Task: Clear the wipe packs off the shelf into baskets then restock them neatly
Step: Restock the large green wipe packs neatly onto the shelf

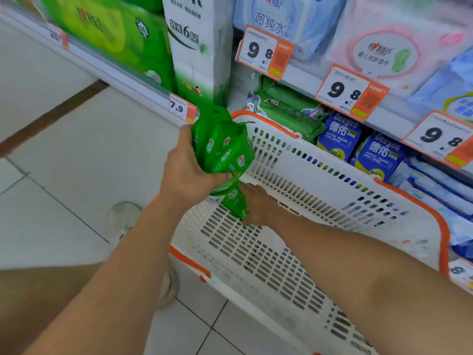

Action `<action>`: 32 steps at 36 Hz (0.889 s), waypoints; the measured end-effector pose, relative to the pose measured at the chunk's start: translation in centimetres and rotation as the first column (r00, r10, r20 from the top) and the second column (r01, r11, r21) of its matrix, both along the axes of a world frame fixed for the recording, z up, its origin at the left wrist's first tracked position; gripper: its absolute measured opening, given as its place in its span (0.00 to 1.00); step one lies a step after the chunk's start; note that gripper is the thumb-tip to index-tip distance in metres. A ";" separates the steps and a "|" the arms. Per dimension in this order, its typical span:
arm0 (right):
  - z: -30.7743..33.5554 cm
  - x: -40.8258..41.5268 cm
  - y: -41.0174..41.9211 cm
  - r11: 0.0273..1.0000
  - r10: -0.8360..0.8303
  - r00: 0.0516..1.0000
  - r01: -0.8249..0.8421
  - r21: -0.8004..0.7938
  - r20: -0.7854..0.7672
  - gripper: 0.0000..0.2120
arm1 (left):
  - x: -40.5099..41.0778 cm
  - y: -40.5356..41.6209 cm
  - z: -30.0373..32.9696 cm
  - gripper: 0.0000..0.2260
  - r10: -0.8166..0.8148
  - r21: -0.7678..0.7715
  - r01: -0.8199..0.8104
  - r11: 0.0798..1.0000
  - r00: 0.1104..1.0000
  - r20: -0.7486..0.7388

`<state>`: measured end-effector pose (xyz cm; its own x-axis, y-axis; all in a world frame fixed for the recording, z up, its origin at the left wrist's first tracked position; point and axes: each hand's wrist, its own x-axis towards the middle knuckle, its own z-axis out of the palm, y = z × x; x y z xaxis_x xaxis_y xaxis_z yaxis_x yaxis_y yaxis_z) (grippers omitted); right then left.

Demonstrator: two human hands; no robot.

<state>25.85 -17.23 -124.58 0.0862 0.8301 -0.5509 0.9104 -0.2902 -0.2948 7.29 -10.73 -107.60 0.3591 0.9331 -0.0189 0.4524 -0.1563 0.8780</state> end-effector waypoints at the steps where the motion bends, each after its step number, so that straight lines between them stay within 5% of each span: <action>1: -0.7 -0.3 0.1 1.000 0.009 1.000 -0.009 -0.001 0.015 0.60 | -0.1 0.2 -0.1 0.36 0.021 -0.006 -0.021 1.000 1.000 0.014; 5: -1.2 -1.1 -1.3 0.991 -0.122 0.991 0.119 0.066 0.051 0.59 | 0.9 0.4 -0.2 0.35 0.092 -0.074 -0.086 0.994 0.991 0.094; 8: -0.1 -0.4 -3.5 0.933 -0.360 0.923 0.360 -0.028 -0.134 0.56 | 1.9 0.1 -0.7 0.37 0.145 -0.174 -0.119 0.978 0.978 0.147; 10: 2.0 0.8 -5.0 0.810 -0.579 0.729 0.563 -0.160 -0.364 0.39 | 2.6 -0.1 -0.7 0.38 0.168 -0.230 -0.130 0.964 0.974 0.154; 13: 5.8 2.8 -6.3 0.555 -0.761 0.229 0.713 -0.428 -0.607 0.21 | 3.4 -0.8 0.1 0.35 0.212 -0.279 -0.168 0.945 0.968 0.135; 15: 8.9 3.6 -6.7 0.443 -0.717 -0.087 0.709 -0.548 -0.692 0.11 | 3.8 -1.6 0.9 0.34 0.225 -0.288 -0.178 0.941 0.964 0.138; 17: 12.7 4.3 -7.2 0.417 -0.606 -0.290 0.678 -0.606 -0.741 0.07 | 4.3 -2.4 2.1 0.33 0.252 -0.299 -0.196 0.934 0.954 0.162; 19: 16.7 5.1 -8.0 0.446 -0.518 -0.363 0.658 -0.607 -0.774 0.09 | 5.0 -3.1 3.9 0.33 0.316 -0.338 -0.232 0.912 0.922 0.221; 22: 23.6 6.4 -9.6 0.506 -0.468 -0.259 0.705 -0.497 -0.845 0.22 | 6.1 -3.9 7.6 0.35 0.353 -0.366 -0.228 0.902 0.878 0.323; 28: 35.9 5.4 -11.4 0.604 -0.336 0.291 0.796 0.032 -0.896 0.30 | 9.2 -6.9 16.3 0.34 0.195 -0.317 -0.032 0.948 0.844 0.500; 32: 40.8 4.7 -12.2 0.496 -0.252 0.343 0.849 0.184 -0.905 0.27 | 10.8 -7.9 21.2 0.38 0.062 -0.230 0.063 0.971 0.866 0.497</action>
<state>30.57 -29.38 -83.79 0.5124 0.8477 -0.1371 -0.0522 -0.1286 -0.9903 18.14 -18.64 -86.37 0.3789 0.9240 -0.0522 -0.0546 0.0786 0.9954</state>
